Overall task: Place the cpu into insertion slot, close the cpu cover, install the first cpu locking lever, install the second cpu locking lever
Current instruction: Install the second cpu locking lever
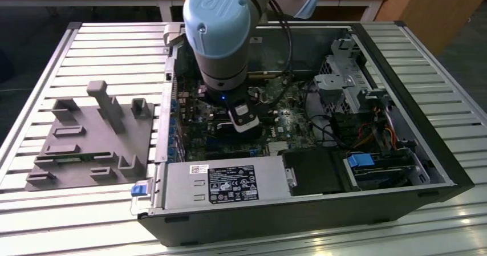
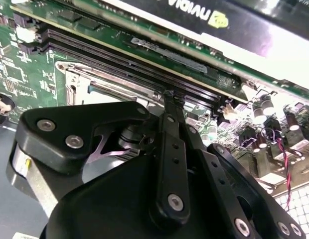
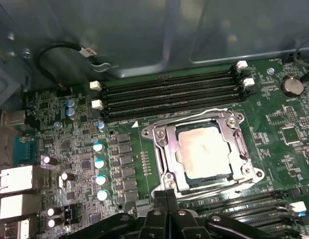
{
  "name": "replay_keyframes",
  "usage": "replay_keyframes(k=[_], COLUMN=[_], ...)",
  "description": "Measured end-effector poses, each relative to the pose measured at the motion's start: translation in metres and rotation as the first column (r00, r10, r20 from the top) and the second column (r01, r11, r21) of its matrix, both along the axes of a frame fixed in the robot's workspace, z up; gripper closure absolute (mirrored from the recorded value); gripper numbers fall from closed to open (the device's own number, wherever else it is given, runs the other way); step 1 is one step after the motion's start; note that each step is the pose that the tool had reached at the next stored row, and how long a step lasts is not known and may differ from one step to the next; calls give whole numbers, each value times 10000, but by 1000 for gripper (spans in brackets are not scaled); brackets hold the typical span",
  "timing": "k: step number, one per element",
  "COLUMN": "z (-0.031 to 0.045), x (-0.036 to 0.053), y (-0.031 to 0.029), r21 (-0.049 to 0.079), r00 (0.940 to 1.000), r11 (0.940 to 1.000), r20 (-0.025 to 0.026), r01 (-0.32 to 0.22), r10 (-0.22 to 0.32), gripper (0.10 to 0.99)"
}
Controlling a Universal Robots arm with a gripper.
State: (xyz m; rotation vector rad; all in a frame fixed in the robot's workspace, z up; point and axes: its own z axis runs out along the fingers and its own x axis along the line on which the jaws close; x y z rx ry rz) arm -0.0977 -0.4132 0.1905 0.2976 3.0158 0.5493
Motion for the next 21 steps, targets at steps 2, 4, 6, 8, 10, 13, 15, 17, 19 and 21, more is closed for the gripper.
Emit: replay_keyframes(k=[2, 4, 6, 8, 10, 13, 15, 17, 19, 21], z=[-7, -15, -24, -34, -44, -60, -60, -55, -27, 7], x=[-6, -18, -33, -46, -56, -70, -71, -72, -72, -72], y=[5, 9, 14, 19, 22, 24, 24, 25, 25, 25], r21=[49, 70, 86, 103, 109, 108, 106, 109, 113, 113], r00=[10000, 10000, 10000, 10000, 10000, 10000, 10000, 10000, 10000, 10000], r11=[10000, 10000, 10000, 9999, 9999, 9999, 9999, 9999, 9999, 9999], r20=[0, 0, 0, 0, 0, -1, -2, 0, 0, 0], r01=[3, 1, 2, 1, 1, 1, 0, 1, 1, 2], r10=[-3, -1, -2, -1, -1, -1, 0, -1, -1, -2], gripper=[980, 980, 980, 980, 980, 980, 980, 980, 980, 980])
